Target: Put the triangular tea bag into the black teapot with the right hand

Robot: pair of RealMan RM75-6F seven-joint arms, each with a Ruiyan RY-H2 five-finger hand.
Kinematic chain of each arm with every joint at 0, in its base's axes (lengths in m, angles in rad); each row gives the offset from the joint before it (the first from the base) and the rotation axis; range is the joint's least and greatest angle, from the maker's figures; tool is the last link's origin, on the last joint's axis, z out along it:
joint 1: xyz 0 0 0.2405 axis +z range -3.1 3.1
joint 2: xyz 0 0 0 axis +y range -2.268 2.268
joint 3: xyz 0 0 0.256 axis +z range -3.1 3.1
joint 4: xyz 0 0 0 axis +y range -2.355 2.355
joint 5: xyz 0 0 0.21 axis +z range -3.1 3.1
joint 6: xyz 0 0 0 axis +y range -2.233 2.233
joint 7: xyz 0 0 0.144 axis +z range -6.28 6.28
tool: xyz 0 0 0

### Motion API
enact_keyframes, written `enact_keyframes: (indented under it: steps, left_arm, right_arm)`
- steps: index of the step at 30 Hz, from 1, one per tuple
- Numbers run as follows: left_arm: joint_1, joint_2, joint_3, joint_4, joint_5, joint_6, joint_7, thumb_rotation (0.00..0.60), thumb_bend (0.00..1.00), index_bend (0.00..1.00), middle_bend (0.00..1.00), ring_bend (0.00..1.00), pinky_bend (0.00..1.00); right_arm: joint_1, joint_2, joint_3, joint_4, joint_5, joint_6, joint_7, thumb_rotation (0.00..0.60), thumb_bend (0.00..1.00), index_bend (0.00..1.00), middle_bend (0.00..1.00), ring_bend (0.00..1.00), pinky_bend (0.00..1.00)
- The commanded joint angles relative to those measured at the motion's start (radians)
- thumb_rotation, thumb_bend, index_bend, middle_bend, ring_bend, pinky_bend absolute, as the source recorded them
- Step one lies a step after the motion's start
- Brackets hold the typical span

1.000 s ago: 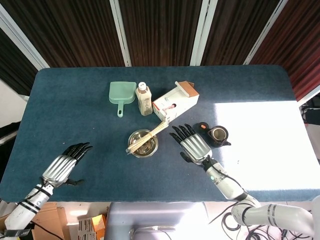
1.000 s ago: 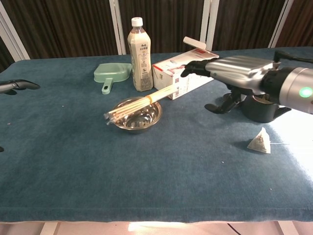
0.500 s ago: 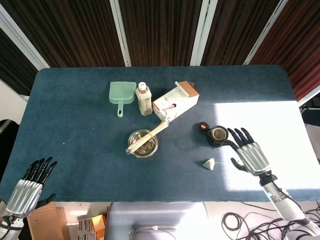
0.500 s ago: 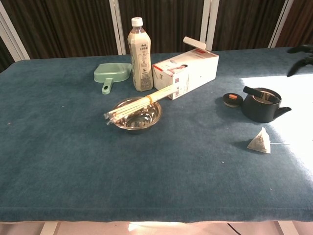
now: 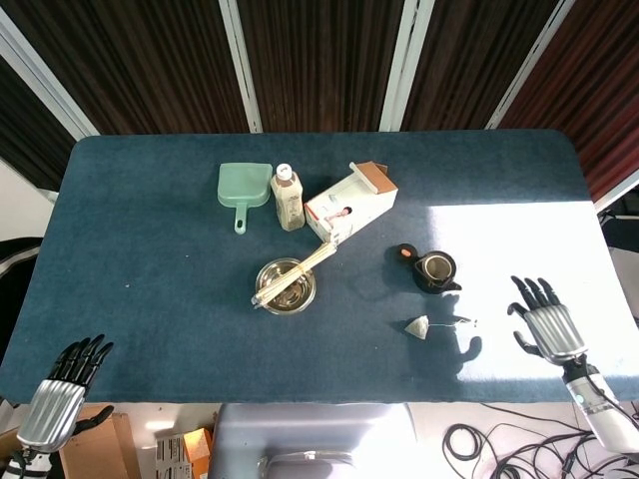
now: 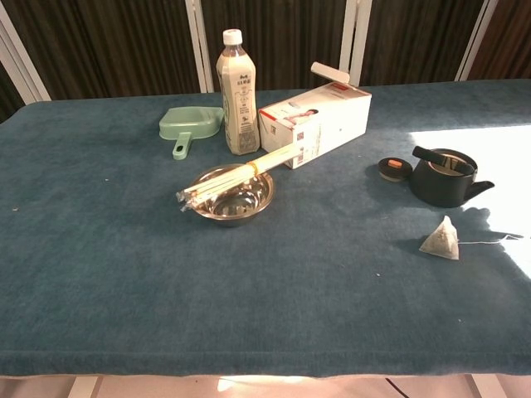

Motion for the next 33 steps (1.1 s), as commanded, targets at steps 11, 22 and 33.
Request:
enact_keyframes:
  steps: [11,22,33]
  left_arm:
    - [-0.006,0.006,-0.009,-0.001,-0.014,-0.027,-0.021,0.6,0.01,0.0,0.02,0.0,0.1]
    - [-0.003,0.008,-0.013,0.004,-0.015,-0.026,-0.036,0.6,0.01,0.0,0.02,0.0,0.1]
    - [-0.003,0.011,-0.015,0.002,-0.015,-0.03,-0.039,0.6,0.01,0.0,0.02,0.0,0.1]
  right_arm:
    - [0.035,-0.114,0.007,0.147,-0.039,-0.063,0.093,0.6,0.31,0.48,0.0,0.0,0.0]
    - [0.047,-0.115,0.013,0.121,-0.047,-0.077,0.06,0.6,0.31,0.48,0.0,0.0,0.0]
    - [0.056,-0.118,0.016,0.1,-0.049,-0.098,0.031,0.6,0.31,0.48,0.0,0.0,0.0]
